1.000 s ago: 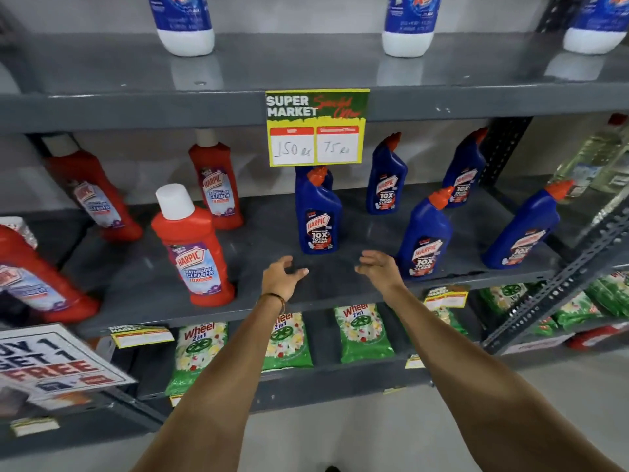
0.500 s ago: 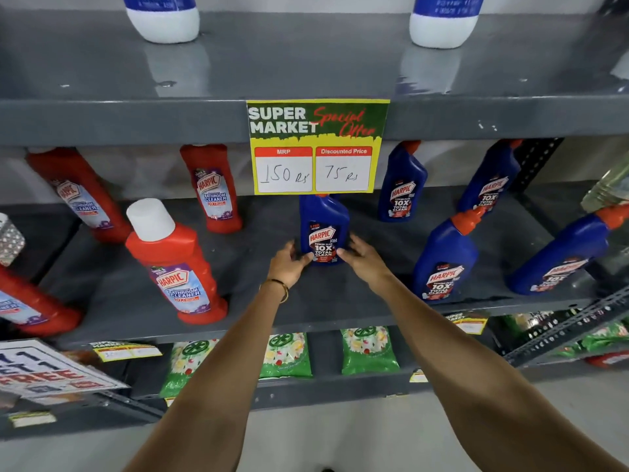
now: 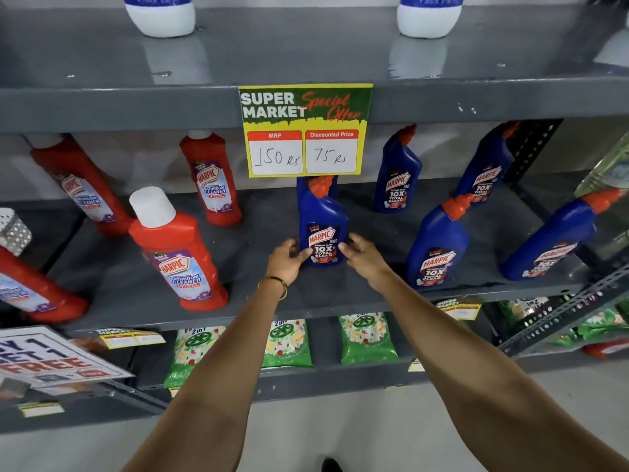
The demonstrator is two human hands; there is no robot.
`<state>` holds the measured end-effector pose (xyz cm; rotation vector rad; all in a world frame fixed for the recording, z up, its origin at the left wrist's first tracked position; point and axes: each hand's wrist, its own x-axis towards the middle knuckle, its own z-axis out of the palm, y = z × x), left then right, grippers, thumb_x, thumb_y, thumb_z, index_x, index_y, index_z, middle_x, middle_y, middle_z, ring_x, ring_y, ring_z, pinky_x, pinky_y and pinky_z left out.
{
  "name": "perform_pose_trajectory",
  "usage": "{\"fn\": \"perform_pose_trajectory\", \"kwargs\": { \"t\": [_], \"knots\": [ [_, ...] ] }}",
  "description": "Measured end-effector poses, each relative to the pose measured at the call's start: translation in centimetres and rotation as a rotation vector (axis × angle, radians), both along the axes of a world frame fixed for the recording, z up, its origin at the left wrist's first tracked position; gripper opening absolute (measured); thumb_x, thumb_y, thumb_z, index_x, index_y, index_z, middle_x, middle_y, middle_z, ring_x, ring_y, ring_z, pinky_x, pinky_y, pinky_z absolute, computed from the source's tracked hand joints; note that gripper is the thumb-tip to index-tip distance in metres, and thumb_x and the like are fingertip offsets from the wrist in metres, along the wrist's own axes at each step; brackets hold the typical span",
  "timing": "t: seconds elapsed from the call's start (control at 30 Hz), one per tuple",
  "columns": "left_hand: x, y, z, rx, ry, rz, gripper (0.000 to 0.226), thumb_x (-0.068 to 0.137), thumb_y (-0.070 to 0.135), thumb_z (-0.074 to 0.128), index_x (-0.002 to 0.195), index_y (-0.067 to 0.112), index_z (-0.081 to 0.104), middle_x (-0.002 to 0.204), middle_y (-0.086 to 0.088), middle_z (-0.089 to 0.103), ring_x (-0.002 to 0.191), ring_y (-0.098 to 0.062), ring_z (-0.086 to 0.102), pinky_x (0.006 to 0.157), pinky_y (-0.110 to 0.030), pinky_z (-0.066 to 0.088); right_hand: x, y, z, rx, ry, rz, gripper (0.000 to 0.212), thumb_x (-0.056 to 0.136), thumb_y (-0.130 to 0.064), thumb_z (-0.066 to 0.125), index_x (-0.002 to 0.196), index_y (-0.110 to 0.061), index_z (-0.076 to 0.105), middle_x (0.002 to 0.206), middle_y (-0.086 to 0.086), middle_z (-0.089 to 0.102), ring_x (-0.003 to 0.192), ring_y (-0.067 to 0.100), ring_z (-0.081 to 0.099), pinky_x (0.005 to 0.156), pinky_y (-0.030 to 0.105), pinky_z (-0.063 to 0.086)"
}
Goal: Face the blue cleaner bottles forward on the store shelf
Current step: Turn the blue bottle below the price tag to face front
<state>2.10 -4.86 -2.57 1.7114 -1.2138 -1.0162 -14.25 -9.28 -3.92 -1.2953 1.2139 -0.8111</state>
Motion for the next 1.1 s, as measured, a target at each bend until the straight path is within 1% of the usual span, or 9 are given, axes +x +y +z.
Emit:
{"fn": "perform_pose_trajectory", "kwargs": {
  "t": [0.07,0.2,0.27,0.37,0.5,0.57,0.77,0.9,1.1],
  "knots": [
    [-0.2,1.0,0.1,-0.006,-0.014,0.007,0.038,0.086,0.021,0.061,0.118,0.003,0.053,0.124,-0.018,0.06,0.113,-0.027,0.057,0.092,-0.032,0.045,-0.3,1.1,0.1,-0.003,-0.014,0.005,0.034,0.094,-0.015,0.048,0.128,-0.014,0.047,0.127,0.007,0.057,0.106,0.011,0.052,0.073,0.015,0.044],
    [-0.5,2.6,0.1,-0.004,-0.049,0.005,0.04,0.085,0.022,0.062,0.119,0.003,0.054,0.123,-0.017,0.061,0.112,-0.026,0.058,0.089,-0.029,0.045,-0.9,2.9,0.0,-0.018,-0.02,0.014,0.035,0.094,-0.014,0.048,0.128,-0.012,0.047,0.127,0.009,0.057,0.107,0.012,0.053,0.071,0.014,0.045],
    [-0.6,3.6,0.1,-0.01,-0.058,0.0,0.04,0.084,0.023,0.063,0.118,0.004,0.055,0.121,-0.016,0.063,0.11,-0.025,0.059,0.088,-0.027,0.044,-1.2,3.9,0.0,-0.021,-0.021,0.021,0.036,0.093,-0.015,0.049,0.129,-0.011,0.046,0.127,0.011,0.057,0.107,0.014,0.053,0.076,0.02,0.049],
    [-0.7,4.7,0.2,-0.021,-0.063,-0.007,0.039,0.083,0.023,0.064,0.117,0.004,0.056,0.12,-0.016,0.063,0.109,-0.026,0.059,0.092,-0.031,0.046,-1.5,4.9,0.1,-0.02,0.019,0.016,0.036,0.093,-0.016,0.049,0.128,-0.012,0.047,0.126,0.011,0.058,0.11,0.02,0.055,0.092,0.041,0.048],
    [-0.8,5.8,0.4,-0.018,-0.061,-0.016,0.04,0.084,0.022,0.064,0.118,0.003,0.055,0.12,-0.017,0.063,0.11,-0.027,0.059,0.095,-0.035,0.046,-1.7,6.2,0.4,-0.014,0.009,0.021,0.032,0.093,-0.015,0.05,0.124,-0.011,0.049,0.116,0.005,0.058,0.106,0.016,0.054,0.086,0.033,0.046],
    [-0.9,6.3,0.5,-0.017,-0.062,-0.02,0.04,0.084,0.021,0.063,0.118,0.002,0.055,0.12,-0.017,0.063,0.11,-0.028,0.059,0.096,-0.036,0.047,-1.8,6.6,0.6,-0.019,0.026,0.027,0.032,0.093,-0.015,0.05,0.124,-0.009,0.049,0.114,0.006,0.058,0.106,0.017,0.054,0.086,0.035,0.047],
    [-1.2,7.1,0.6,-0.013,-0.061,-0.023,0.041,0.084,0.02,0.063,0.119,0.001,0.054,0.122,-0.018,0.062,0.111,-0.029,0.058,0.098,-0.039,0.047,-2.0,7.4,0.8,-0.012,0.049,0.032,0.033,0.093,-0.015,0.05,0.125,-0.007,0.048,0.126,0.015,0.057,0.118,0.027,0.054,0.095,0.041,0.047],
    [-1.4,7.3,0.8,-0.006,-0.077,-0.016,0.039,0.085,0.02,0.062,0.119,0.002,0.054,0.122,-0.018,0.062,0.112,-0.029,0.058,0.099,-0.039,0.046,-2.0,7.5,0.9,0.001,0.043,0.036,0.033,0.092,-0.013,0.05,0.125,-0.007,0.048,0.127,0.016,0.057,0.117,0.026,0.054,0.095,0.039,0.047],
    [-1.4,7.6,0.5,0.008,-0.136,0.016,0.049,0.083,0.022,0.064,0.125,0.001,0.049,0.128,-0.019,0.058,0.117,-0.03,0.055,0.1,-0.041,0.044,-2.8,7.2,0.2,-0.03,0.192,-0.009,0.048,0.088,-0.014,0.058,0.133,-0.007,0.043,0.132,0.014,0.056,0.121,0.026,0.053,0.104,0.045,0.042]
  ]
}}
